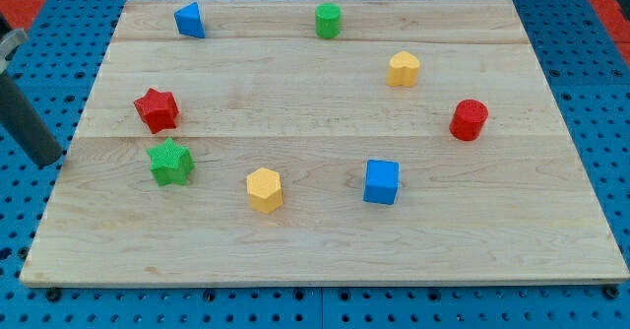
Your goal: Make the circle shape of blocks by adjusting the green star triangle green circle and red circle
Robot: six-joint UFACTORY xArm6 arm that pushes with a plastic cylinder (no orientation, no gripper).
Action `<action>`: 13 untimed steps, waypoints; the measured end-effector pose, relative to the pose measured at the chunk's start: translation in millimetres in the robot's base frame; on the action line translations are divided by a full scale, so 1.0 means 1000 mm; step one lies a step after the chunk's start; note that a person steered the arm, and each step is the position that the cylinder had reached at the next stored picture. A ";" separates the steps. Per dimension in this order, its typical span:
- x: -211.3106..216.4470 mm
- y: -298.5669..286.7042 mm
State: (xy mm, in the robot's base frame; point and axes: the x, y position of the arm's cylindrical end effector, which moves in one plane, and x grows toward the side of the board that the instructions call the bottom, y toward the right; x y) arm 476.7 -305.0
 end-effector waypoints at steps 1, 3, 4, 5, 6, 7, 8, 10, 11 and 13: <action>-0.019 0.000; -0.168 0.000; -0.250 0.001; -0.279 0.027; -0.280 0.077; -0.237 0.122; -0.252 0.129; -0.221 0.165; -0.208 0.178; -0.197 0.187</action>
State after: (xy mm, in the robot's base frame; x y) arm 279.5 -118.0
